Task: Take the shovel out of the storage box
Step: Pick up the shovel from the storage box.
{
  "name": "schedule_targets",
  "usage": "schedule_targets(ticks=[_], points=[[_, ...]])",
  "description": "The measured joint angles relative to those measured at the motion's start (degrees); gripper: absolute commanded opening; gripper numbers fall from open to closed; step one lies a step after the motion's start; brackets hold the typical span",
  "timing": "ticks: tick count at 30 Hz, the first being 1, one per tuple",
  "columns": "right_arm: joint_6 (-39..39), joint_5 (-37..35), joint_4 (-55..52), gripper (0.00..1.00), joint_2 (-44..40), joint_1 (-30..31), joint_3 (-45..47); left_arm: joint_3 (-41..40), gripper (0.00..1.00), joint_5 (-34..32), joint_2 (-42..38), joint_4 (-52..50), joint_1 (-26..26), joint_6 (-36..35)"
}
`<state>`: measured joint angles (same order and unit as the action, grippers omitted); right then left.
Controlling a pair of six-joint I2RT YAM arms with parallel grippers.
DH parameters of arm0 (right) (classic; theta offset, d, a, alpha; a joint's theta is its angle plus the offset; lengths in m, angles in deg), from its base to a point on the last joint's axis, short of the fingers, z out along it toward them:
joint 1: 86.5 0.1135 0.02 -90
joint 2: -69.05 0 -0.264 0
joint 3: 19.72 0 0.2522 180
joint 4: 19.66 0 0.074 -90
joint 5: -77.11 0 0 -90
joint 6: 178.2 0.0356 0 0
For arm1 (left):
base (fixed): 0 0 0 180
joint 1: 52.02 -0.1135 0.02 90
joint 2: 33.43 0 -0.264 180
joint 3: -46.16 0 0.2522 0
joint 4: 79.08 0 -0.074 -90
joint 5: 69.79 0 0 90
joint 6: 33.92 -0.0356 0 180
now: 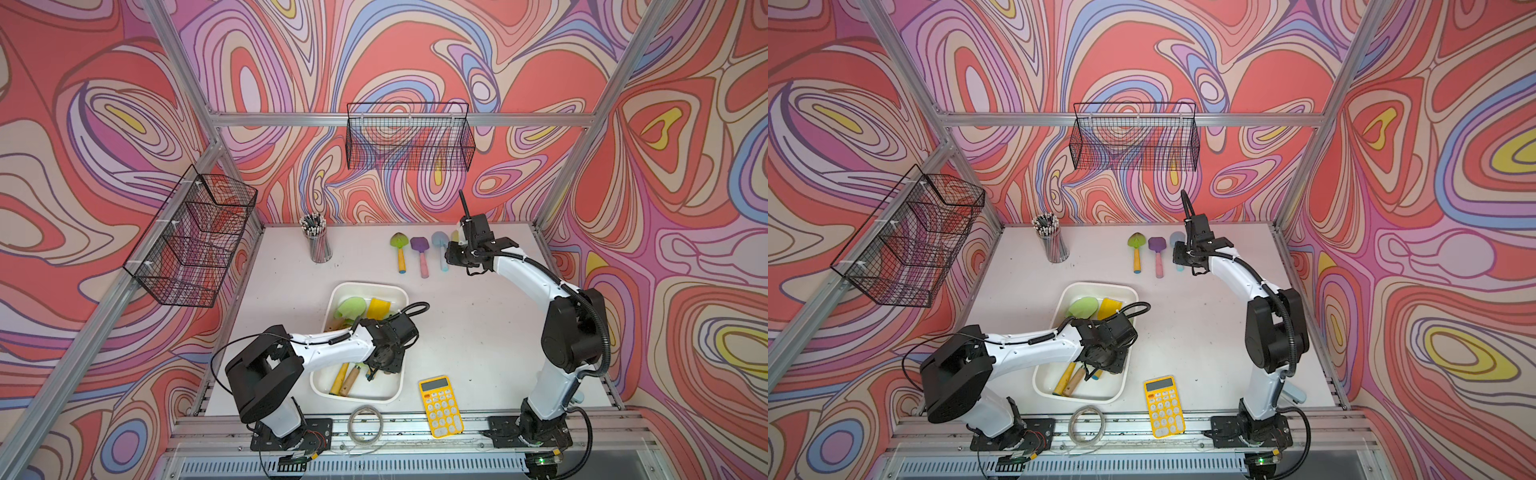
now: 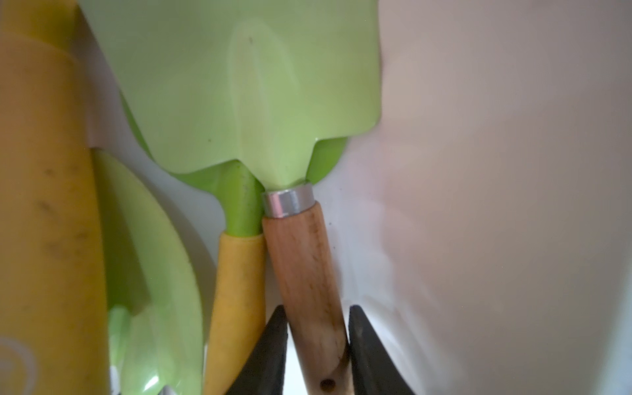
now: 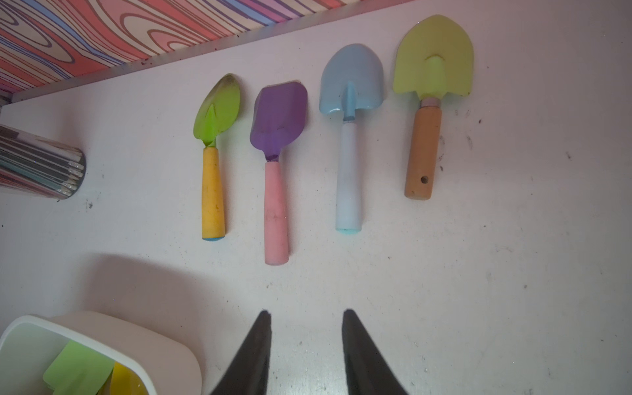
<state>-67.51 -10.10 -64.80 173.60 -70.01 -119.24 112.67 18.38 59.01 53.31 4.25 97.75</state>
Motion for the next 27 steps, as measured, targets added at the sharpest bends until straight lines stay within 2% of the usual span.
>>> schedule_targets(ticks=[7,14,16,19,23,27], points=[[-0.02,-0.04,0.09,0.36,-0.55,0.17,0.55,0.0,0.31,-1.53,1.57,-0.63,0.17,0.22],[-0.04,-0.02,0.11,0.37,-0.74,0.5,0.59,0.0,0.39,-2.36,1.64,-0.63,1.03,1.05],[-0.04,-0.02,0.13,0.37,-0.74,0.66,0.59,0.0,0.38,-2.51,1.64,-0.63,1.22,1.49],[-0.04,-0.04,0.13,0.37,-0.74,0.83,0.59,0.0,0.3,-2.89,1.64,-0.68,1.44,2.01],[-0.07,-0.04,0.13,0.37,-0.74,0.85,0.59,-0.02,0.11,-3.89,1.62,-1.75,1.4,3.15],[-0.07,-0.24,0.09,0.37,-0.85,0.85,0.59,-0.02,0.01,-4.31,1.29,-2.21,1.46,3.41]])
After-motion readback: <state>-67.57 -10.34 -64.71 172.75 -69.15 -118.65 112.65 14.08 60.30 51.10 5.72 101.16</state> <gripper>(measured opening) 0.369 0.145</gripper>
